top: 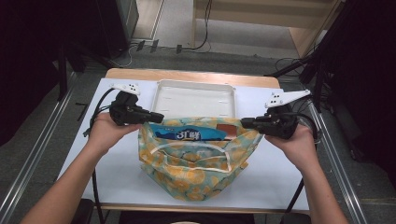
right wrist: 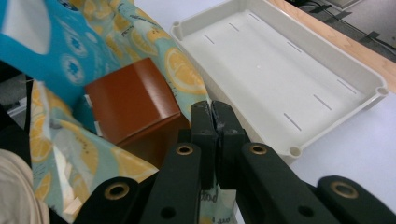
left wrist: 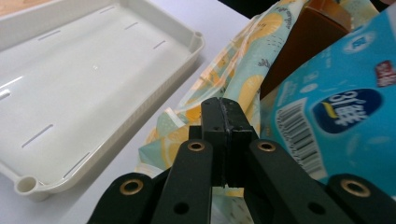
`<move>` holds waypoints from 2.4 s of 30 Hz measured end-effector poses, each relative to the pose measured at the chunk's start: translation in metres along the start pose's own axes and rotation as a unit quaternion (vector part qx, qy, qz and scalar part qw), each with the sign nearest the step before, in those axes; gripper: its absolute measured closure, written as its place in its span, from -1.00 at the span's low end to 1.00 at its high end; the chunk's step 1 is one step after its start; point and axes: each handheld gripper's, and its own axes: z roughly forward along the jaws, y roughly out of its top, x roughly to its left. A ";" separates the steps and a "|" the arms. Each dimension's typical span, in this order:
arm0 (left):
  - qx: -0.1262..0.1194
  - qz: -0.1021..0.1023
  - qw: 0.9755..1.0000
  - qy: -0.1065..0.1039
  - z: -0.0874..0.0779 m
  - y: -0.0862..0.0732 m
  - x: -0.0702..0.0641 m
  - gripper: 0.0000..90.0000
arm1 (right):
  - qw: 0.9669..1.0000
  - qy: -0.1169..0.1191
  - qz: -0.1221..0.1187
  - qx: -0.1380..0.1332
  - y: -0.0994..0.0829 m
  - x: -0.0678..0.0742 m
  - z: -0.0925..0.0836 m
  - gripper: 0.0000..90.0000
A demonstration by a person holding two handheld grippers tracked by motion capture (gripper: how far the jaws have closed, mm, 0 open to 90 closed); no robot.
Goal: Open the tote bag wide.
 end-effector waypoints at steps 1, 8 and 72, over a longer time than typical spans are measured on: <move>0.003 -0.001 1.000 0.001 0.002 0.000 0.002 1.00 | 1.000 0.000 0.004 -0.001 -0.002 -0.002 0.002 0.99; 0.012 -0.023 1.000 -0.016 0.013 -0.009 0.014 1.00 | 0.999 0.012 0.031 -0.001 -0.020 -0.011 0.018 0.99; 0.027 0.050 0.997 -0.044 -0.018 -0.045 -0.029 0.02 | 0.998 0.039 0.005 -0.048 -0.038 0.029 -0.016 0.20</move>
